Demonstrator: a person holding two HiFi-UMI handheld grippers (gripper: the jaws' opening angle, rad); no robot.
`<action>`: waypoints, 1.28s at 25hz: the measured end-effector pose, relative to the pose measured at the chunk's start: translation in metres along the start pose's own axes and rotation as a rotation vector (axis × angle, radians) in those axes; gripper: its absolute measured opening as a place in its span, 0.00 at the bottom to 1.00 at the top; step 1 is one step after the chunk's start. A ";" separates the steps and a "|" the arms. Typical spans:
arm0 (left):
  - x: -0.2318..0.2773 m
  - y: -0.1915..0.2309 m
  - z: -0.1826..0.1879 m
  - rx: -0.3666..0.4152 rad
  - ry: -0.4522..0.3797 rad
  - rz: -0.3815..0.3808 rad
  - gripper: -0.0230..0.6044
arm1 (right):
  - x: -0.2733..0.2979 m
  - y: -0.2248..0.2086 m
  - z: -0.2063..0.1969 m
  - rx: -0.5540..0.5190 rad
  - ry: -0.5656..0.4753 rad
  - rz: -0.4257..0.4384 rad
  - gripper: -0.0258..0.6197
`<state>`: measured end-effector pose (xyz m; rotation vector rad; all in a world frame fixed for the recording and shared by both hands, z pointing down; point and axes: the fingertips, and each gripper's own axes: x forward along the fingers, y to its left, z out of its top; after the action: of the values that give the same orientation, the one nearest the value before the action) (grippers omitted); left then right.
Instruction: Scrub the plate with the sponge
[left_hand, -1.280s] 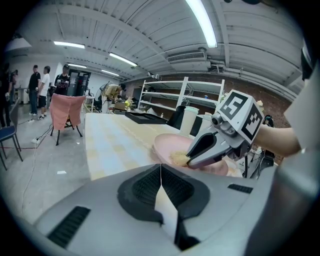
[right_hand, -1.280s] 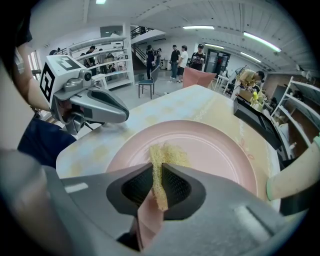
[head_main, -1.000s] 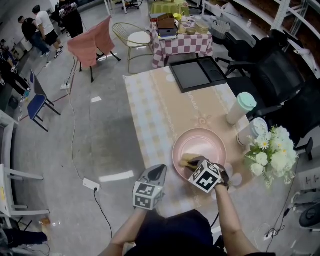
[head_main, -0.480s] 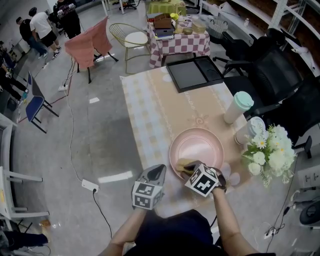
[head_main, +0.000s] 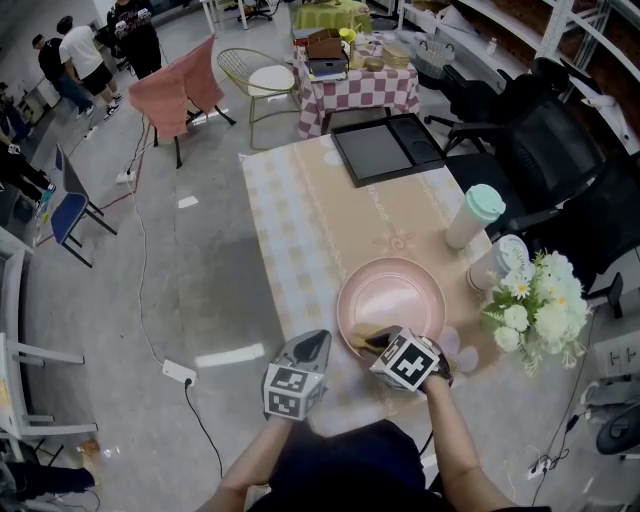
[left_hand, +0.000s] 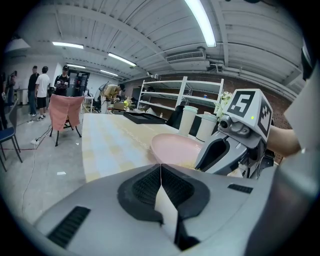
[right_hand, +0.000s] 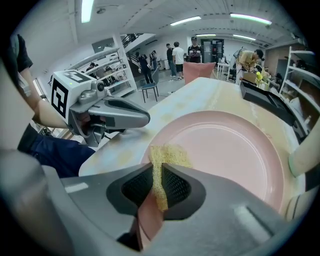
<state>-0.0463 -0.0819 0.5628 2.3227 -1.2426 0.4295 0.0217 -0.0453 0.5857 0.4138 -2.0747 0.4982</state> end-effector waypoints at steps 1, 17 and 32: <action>0.000 0.000 -0.001 0.001 -0.002 0.000 0.06 | 0.000 0.000 0.000 0.006 -0.004 0.006 0.12; -0.001 0.003 -0.002 0.001 -0.002 0.010 0.06 | -0.006 0.003 -0.001 0.072 -0.049 0.104 0.12; 0.003 0.000 -0.003 0.006 0.004 0.019 0.06 | -0.022 0.015 0.008 0.082 -0.133 0.160 0.12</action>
<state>-0.0454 -0.0823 0.5666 2.3158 -1.2637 0.4451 0.0205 -0.0345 0.5603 0.3385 -2.2324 0.6682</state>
